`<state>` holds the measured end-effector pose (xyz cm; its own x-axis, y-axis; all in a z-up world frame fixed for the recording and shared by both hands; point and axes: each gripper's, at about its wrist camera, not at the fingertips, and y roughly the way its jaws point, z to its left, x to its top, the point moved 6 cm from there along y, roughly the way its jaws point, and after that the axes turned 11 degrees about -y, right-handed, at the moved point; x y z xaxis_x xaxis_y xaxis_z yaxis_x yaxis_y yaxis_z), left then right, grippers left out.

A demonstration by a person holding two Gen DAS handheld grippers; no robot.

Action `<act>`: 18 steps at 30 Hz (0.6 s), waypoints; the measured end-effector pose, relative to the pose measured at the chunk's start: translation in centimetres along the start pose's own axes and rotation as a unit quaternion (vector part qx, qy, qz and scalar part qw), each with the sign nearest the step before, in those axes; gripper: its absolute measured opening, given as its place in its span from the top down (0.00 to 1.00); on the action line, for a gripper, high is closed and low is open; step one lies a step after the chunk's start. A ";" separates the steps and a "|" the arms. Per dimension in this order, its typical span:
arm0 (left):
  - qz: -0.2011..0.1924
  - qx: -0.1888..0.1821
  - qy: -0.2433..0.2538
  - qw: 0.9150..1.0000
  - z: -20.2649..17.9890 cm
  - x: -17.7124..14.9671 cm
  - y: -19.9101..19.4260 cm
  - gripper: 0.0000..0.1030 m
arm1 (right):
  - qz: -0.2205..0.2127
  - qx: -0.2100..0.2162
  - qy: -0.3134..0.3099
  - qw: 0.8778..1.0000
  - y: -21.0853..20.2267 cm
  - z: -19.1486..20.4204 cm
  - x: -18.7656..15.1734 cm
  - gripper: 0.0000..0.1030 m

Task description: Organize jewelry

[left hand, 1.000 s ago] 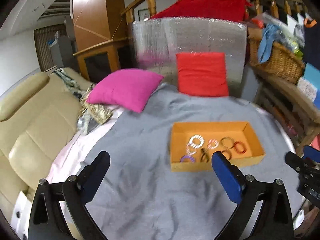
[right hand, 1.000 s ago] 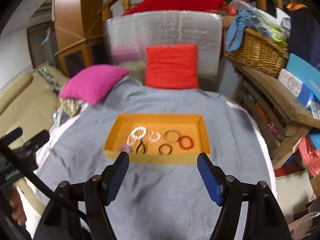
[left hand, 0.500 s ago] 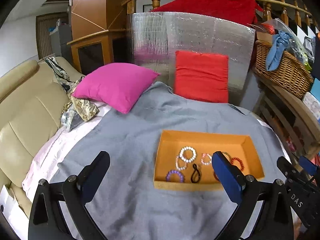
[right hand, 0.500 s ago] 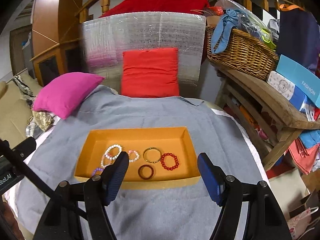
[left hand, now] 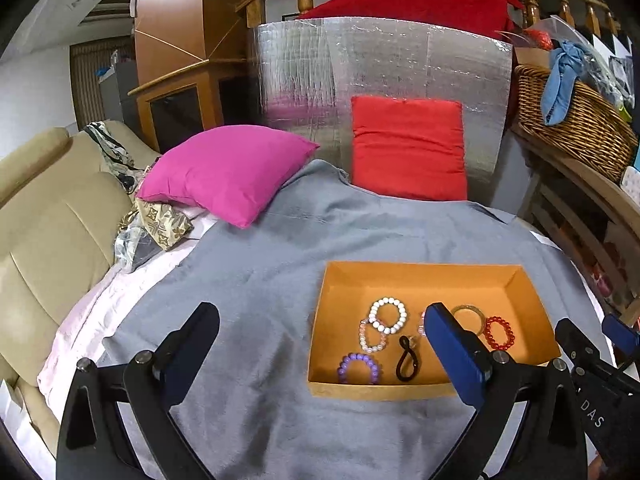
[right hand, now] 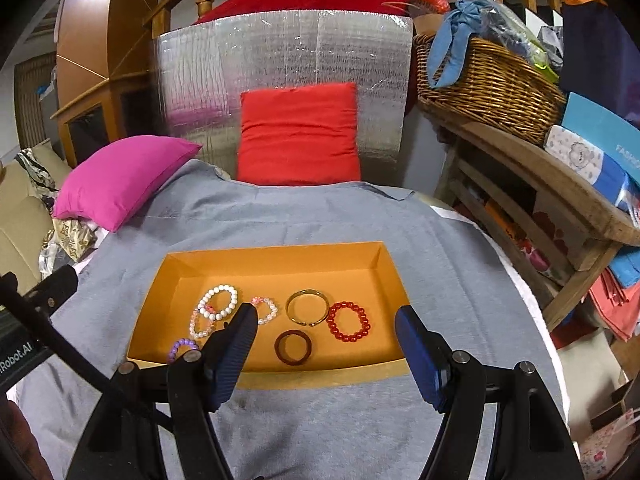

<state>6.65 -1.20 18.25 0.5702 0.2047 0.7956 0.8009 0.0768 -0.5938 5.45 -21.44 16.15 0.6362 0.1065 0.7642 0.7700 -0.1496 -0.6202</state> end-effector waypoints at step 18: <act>0.003 -0.008 0.021 1.000 -0.7 -0.8 -0.2 0.00 | -0.020 0.004 -0.010 1.000 -1.8 0.4 -0.3 0.27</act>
<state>6.16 -2.03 17.81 0.5813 0.1641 0.7970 0.8004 0.0609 -0.5964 3.88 -20.80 16.97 0.6064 0.1309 0.7843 0.7946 -0.1374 -0.5914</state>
